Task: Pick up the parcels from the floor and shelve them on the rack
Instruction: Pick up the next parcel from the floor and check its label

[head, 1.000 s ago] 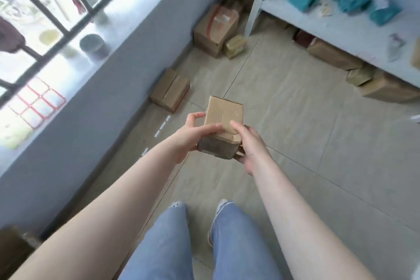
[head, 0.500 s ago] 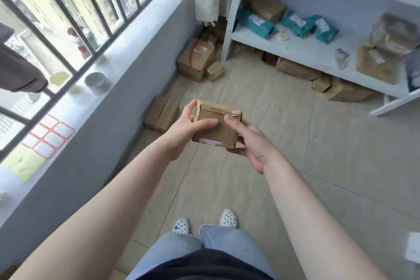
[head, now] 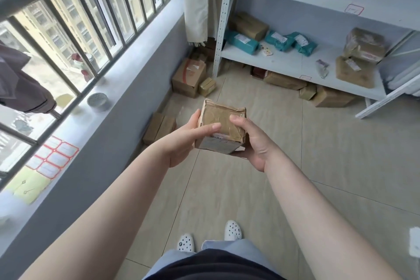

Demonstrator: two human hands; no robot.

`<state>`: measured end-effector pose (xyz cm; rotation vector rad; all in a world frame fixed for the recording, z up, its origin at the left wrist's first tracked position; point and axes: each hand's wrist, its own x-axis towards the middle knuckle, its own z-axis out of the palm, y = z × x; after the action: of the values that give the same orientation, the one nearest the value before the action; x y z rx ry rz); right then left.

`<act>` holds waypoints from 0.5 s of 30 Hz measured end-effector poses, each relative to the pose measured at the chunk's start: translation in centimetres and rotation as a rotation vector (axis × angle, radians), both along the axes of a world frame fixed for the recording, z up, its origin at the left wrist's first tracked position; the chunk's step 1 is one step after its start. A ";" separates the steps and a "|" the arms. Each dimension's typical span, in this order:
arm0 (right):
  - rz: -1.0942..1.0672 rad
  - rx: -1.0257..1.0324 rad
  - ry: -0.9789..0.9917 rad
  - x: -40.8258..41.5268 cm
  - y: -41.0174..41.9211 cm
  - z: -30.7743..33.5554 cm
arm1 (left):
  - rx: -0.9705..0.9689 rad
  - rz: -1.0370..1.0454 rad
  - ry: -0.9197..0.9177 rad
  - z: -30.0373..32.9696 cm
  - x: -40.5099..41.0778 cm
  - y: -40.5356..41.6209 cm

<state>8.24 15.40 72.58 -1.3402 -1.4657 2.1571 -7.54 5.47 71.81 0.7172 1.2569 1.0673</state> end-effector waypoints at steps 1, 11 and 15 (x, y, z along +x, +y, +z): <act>0.010 -0.029 -0.021 -0.1 0.0 0.2 | 0.060 -0.010 0.002 -0.1 -0.1 -0.2; 0.066 -0.049 -0.039 -1.2 0.1 0.8 | 0.047 0.288 0.134 0.1 -0.3 -0.3; 0.038 0.111 0.023 -1.5 -0.3 0.8 | 0.022 0.245 0.147 0.7 -0.1 0.0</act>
<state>6.74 15.05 73.39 -1.2564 -1.5894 2.0725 -7.63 5.50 72.55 0.6799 1.4896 1.2458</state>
